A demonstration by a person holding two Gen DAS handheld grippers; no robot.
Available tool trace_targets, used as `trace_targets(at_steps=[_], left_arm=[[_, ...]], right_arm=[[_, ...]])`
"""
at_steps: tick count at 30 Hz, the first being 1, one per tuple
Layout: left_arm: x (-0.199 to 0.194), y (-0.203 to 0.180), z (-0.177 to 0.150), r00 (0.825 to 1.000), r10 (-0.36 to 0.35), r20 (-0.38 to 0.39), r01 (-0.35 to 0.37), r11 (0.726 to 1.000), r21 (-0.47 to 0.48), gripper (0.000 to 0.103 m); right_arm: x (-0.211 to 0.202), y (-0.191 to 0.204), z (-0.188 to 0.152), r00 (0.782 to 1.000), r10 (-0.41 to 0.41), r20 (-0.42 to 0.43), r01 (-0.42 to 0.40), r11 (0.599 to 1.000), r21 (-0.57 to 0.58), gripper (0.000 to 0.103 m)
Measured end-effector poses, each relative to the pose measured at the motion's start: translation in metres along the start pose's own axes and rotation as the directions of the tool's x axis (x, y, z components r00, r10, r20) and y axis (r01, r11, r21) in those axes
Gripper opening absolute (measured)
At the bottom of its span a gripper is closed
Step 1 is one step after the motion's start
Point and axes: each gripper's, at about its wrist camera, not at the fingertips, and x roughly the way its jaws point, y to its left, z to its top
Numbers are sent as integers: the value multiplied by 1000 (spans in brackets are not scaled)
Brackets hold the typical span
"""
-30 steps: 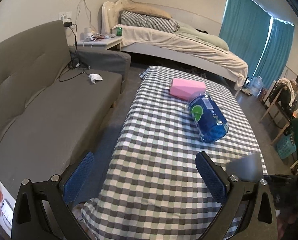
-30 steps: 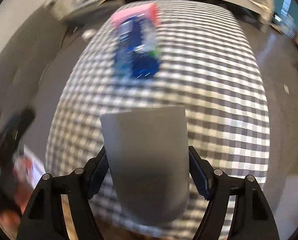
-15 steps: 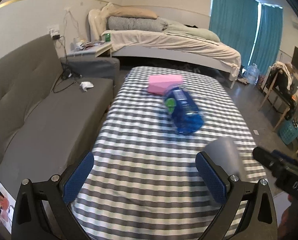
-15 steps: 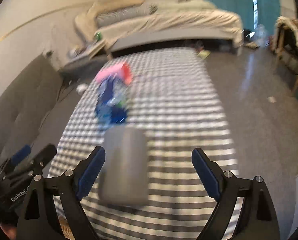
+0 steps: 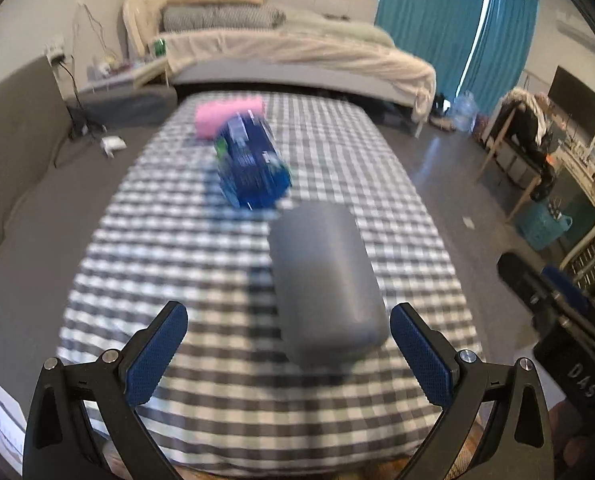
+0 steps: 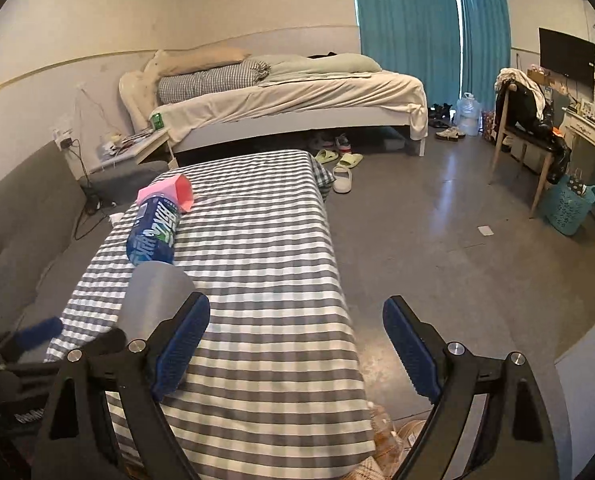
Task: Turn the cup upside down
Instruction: 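Grasp the grey cup with the left tool while the right tool releases it, then rotate the grey cup with the left tool, base up, and lower it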
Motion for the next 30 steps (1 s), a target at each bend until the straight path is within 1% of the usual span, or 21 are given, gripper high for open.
trace_targets(at_steps=[4,8,12,15,19,23,25,28,30], left_arm=[[3,-10,-1,1000,14,16,-15,998,56,103],[7,-19,-1,1000,-7,9,7,997,71,103],[18,-29,-7,999,-27,-26,29,996,89,103],[26,-35,-9,999,-6,-40,10,994,109,103],[35,-36,-10,999,-19,-50,24,994,109,103],[48,-33,-12,996,-45,-81,53,993,103,103],[52,-33,-12,995,-44,-89,54,993,104,103],[56,-33,-10,994,-41,-99,53,991,120,95],[55,-29,-10,992,-59,-112,72,991,110,92]], right_arm=[[-2,-3,0,999,-9,31,9,1000,-5,89],[2,-9,-2,1000,-11,21,10,1000,19,89],[6,-14,-2,1000,-14,13,14,999,37,89],[10,-13,-3,1000,-16,1,16,999,32,89],[15,-13,-2,1000,-23,-10,23,999,28,89],[22,-10,-2,999,-31,-29,32,999,34,89],[25,-9,-3,999,-34,-38,35,999,31,89],[28,-6,-2,998,-38,-48,39,999,23,89],[28,-4,-1,998,-40,-45,41,999,20,89]])
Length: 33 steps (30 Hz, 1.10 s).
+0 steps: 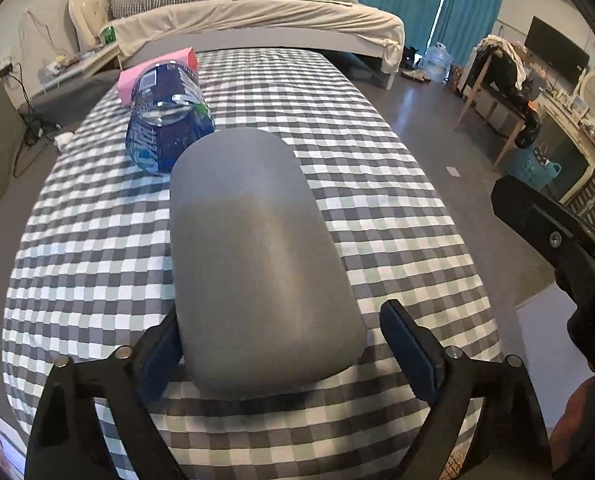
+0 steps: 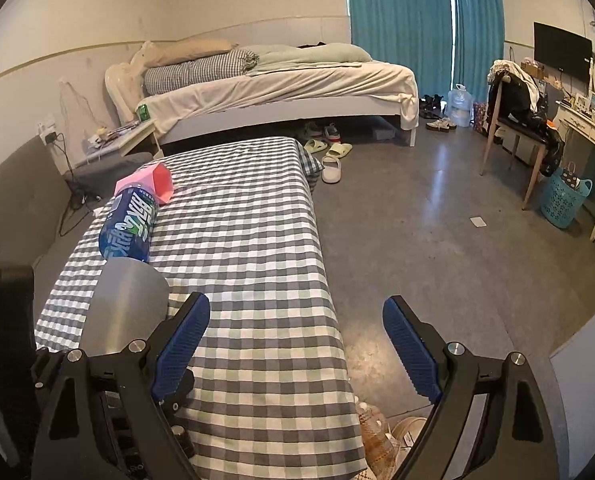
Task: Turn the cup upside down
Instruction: 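Rotate the grey cup with the left tool, base up, and lower it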
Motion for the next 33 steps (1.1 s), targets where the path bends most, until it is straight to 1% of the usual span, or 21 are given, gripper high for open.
trace_targets(at_steps=[2,4,6,8,11,13,14,18,20,24,25,26,28,31,33], left_arm=[[-3,2,0,1000,-3,2,3,1000,3,78],[-9,6,1,1000,-16,10,16,1000,10,78],[-16,14,2,999,-27,33,27,1000,-9,78],[-21,18,3,999,-27,40,28,1000,-12,77],[-33,21,6,997,-24,76,26,1000,-17,77],[-43,23,9,993,-17,120,20,999,-25,77],[-46,23,9,992,-5,129,7,1000,-17,77],[-51,22,13,989,7,151,-5,1000,-8,76],[-53,24,15,988,3,155,-1,1000,-13,76],[-47,26,10,994,-24,105,25,1000,-14,77],[-48,26,4,995,-21,99,22,1000,-12,80],[-49,25,0,996,-19,89,19,1000,5,86],[-50,23,-10,997,-13,71,10,999,43,94],[-40,17,-19,1000,-18,23,16,997,79,94],[-29,19,-18,999,-32,-19,34,997,68,94]], right_arm=[[0,2,0,1000,-2,2,2,1000,-2,89],[0,4,0,1000,-1,3,1,1000,-5,89],[0,6,0,1000,-1,1,1,1000,-7,89],[0,9,0,1000,-1,3,1,1000,-15,89],[-1,11,1,1000,1,9,-1,1000,-26,89],[-1,12,1,1000,9,8,-9,1000,-23,89],[-1,11,1,1000,14,11,-14,1000,-15,89],[-4,8,0,1000,5,26,-5,1000,-4,89],[-6,8,1,999,3,33,-3,1000,-3,89],[-9,6,2,999,-3,47,3,1000,3,89],[-10,4,2,999,-8,54,8,1000,6,89],[-11,3,3,998,-12,58,11,1000,9,89],[-10,2,3,998,-14,55,13,1000,20,89],[-7,0,1,999,-13,37,12,999,32,89],[-6,0,1,999,-12,32,11,999,32,89]])
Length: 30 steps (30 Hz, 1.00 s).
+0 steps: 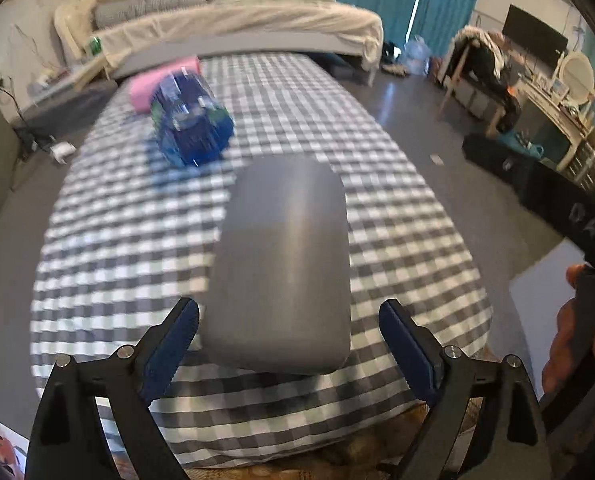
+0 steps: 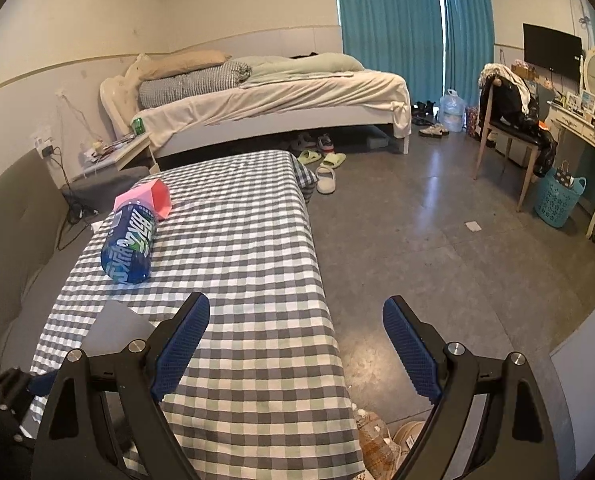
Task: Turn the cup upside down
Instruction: 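Rotate the grey cup with the left tool, base up, and lower it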
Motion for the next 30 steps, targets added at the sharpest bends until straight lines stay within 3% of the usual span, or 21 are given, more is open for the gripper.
trace_targets(at_steps=[1,3,4,13,18,23,30], left_arm=[[3,3,0,1000,-8,-13,8,1000,-17,93],[4,9,0,999,-27,-18,26,998,-49,76],[2,11,2,999,-31,-17,30,998,-55,74],[-26,17,27,995,9,103,-6,1000,-29,73],[-22,22,41,994,1,111,4,999,-44,73],[-7,11,69,993,27,114,-30,999,19,73],[0,8,72,991,25,130,-31,999,42,73]], right_arm=[[-1,0,0,1000,1,3,-1,1000,-3,89],[-2,-1,1,1000,-2,9,2,1000,-5,89],[-2,-1,0,1000,-1,9,1,1000,-3,89],[1,-1,-1,1000,-3,4,3,1000,1,89],[4,0,-1,1000,-5,-6,5,1000,-1,89],[5,1,-2,1000,-5,-16,5,1000,2,89],[5,2,0,1000,-3,-11,3,1000,-2,89]])
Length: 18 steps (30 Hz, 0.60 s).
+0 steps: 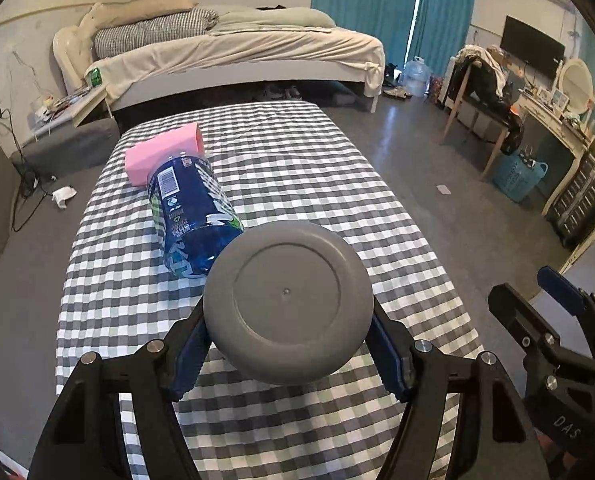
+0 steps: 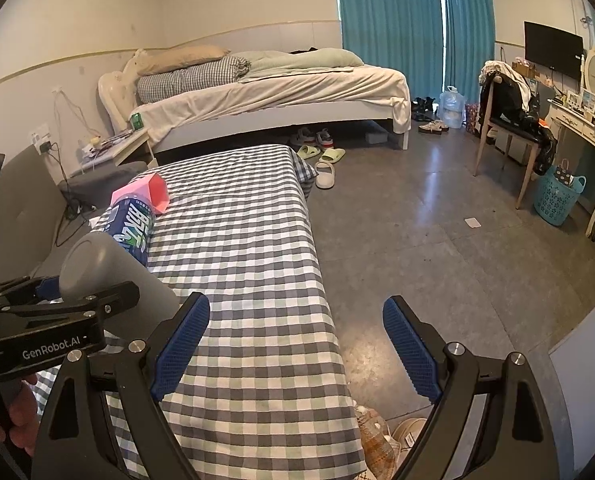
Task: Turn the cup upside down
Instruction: 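Rotate the grey cup with the left tool, base up, and lower it, then set the cup on the table and open the left tool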
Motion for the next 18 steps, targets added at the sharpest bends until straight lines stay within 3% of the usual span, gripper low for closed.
trace_targets(at_steps=[3,5,9,15,18], left_arm=[[1,1,-3,1000,-17,11,17,1000,10,75],[3,3,-6,999,-37,1,37,999,3,82],[1,7,-13,1000,-19,5,19,1000,-4,82],[-20,21,-28,998,-7,65,10,999,-49,82],[-39,26,-29,991,21,130,-14,998,-53,82]], right_arm=[[2,2,1,1000,3,-6,-3,1000,1,89],[3,2,1,1000,3,-12,-3,1000,1,89],[2,5,2,1000,-3,-11,3,1000,-14,89],[-7,11,0,1000,5,10,-4,999,-42,89],[-14,15,0,1000,15,28,-13,998,-61,89]])
